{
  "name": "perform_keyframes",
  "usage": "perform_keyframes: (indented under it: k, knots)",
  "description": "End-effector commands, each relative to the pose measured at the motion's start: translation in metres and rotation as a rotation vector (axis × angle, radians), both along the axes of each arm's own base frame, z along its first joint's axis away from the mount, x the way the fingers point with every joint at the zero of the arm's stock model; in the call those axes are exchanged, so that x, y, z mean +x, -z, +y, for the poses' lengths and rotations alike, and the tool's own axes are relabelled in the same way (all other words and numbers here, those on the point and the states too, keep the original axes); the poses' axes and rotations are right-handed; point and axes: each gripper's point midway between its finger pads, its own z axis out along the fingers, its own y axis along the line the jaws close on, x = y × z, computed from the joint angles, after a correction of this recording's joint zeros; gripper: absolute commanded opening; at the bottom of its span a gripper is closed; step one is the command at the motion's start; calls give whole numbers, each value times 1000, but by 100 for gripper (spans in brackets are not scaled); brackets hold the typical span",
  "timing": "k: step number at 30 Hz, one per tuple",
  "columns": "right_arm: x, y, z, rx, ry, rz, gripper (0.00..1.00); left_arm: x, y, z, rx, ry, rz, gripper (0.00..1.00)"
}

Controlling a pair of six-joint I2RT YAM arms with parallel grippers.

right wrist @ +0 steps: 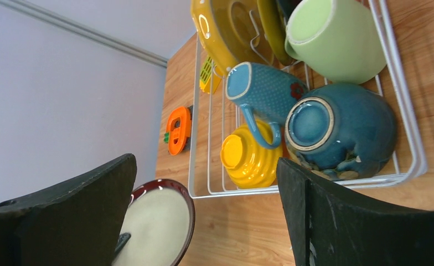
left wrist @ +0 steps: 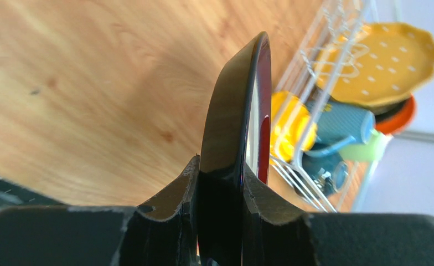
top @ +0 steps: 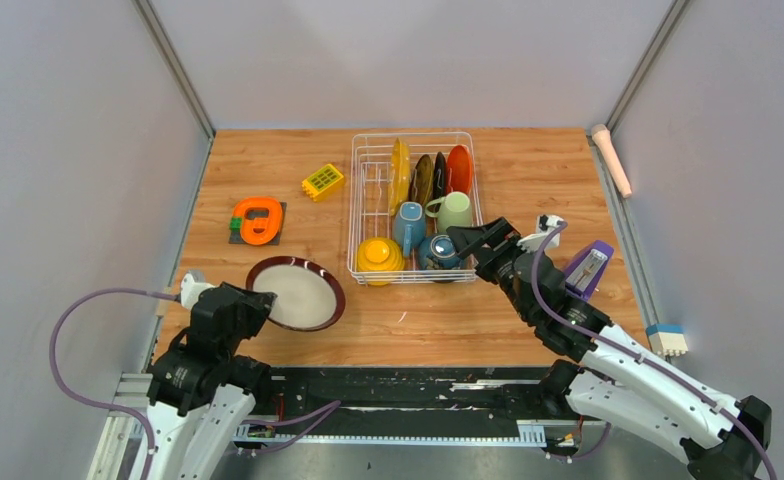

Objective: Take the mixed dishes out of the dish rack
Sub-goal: Place the plate at the center of the board.

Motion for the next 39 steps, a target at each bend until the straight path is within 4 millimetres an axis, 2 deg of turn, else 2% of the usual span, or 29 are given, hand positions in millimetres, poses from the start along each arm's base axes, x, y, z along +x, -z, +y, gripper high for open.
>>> perform_keyframes:
  k: [1, 7, 10, 13, 15, 16, 17, 18, 19, 20, 23, 28, 30, 36, 39]
  knots:
    - [5, 0, -15, -39, 69, -26, 100, 0, -20, 30, -53, -229, -56, 0]
    - [2, 6, -13, -60, 43, -22, 100, -4, 12, 34, -32, -258, 26, 0]
    - [1, 12, -12, -64, 37, -10, 100, 0, 19, 32, -47, -262, 9, 0]
    - [-1, 14, -9, -82, 9, -13, 100, 7, 36, 32, -50, -274, 4, 0]
    - [-3, 13, -6, -105, -18, -24, 100, 16, 42, 31, -55, -277, -30, 5]
    - [-3, 12, -4, -117, -33, -31, 100, 18, 53, 31, -47, -277, -24, 6]
    - [-4, 11, -3, -131, -47, -41, 100, 23, 52, 30, -54, -281, -49, 7]
    - [-5, 10, -1, -143, -60, -49, 100, 25, 62, 30, -51, -284, -43, 8]
    - [-5, 9, 0, -154, -74, -57, 100, 30, 60, 30, -59, -290, -68, 10]
    - [-6, 8, 2, -166, -89, -68, 100, 31, 69, 30, -54, -292, -62, 11]
    - [-6, 0, 10, -211, -146, -119, 100, 39, 73, 34, -48, -320, -96, 16]
    - [-3, -4, 27, -315, -234, -159, 100, 48, 85, 43, 1, -368, -105, 37]
    - [0, -4, 32, -327, -244, -155, 100, 48, 92, 48, 32, -387, -83, 42]
    - [7, 3, 47, -346, -276, -122, 100, 45, 118, 46, 57, -392, 37, 44]
    - [11, 8, 53, -361, -291, -105, 100, 45, 123, 44, 57, -385, 63, 44]
